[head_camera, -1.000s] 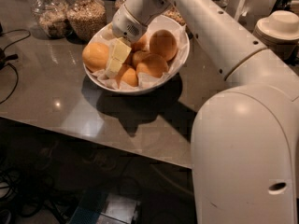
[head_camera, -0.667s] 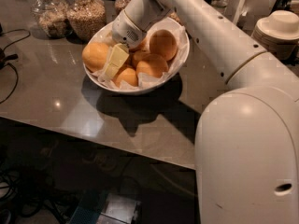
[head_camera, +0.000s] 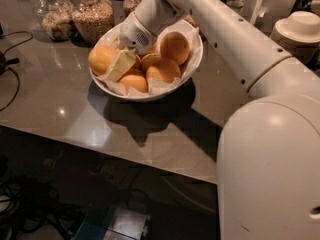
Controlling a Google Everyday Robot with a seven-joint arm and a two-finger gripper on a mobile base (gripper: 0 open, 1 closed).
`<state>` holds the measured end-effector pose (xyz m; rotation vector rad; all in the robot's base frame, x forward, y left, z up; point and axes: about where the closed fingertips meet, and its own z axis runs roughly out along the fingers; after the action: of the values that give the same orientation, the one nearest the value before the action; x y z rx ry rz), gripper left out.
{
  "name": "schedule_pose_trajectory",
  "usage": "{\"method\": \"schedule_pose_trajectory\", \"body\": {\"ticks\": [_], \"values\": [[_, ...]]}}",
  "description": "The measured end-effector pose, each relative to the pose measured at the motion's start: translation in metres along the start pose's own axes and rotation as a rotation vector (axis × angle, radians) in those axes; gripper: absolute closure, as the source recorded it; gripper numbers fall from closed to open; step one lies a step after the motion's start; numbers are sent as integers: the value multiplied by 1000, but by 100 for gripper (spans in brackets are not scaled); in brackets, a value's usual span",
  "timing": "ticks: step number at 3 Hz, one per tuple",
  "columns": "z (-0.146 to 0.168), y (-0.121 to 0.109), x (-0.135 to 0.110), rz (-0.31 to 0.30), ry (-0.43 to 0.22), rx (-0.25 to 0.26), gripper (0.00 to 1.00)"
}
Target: Pick orange from white bowl
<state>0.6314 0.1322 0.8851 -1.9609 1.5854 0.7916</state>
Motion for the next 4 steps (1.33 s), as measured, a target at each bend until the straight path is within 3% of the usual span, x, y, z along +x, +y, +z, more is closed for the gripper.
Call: {"method": "schedule_pose_trajectory", "body": {"ticks": [1,2,4], "values": [[-15,9,-5,-11,5,37,89],[-41,22,-8,-6,5,108,100],[-105,78,-12,65,-39,339,100]]}}
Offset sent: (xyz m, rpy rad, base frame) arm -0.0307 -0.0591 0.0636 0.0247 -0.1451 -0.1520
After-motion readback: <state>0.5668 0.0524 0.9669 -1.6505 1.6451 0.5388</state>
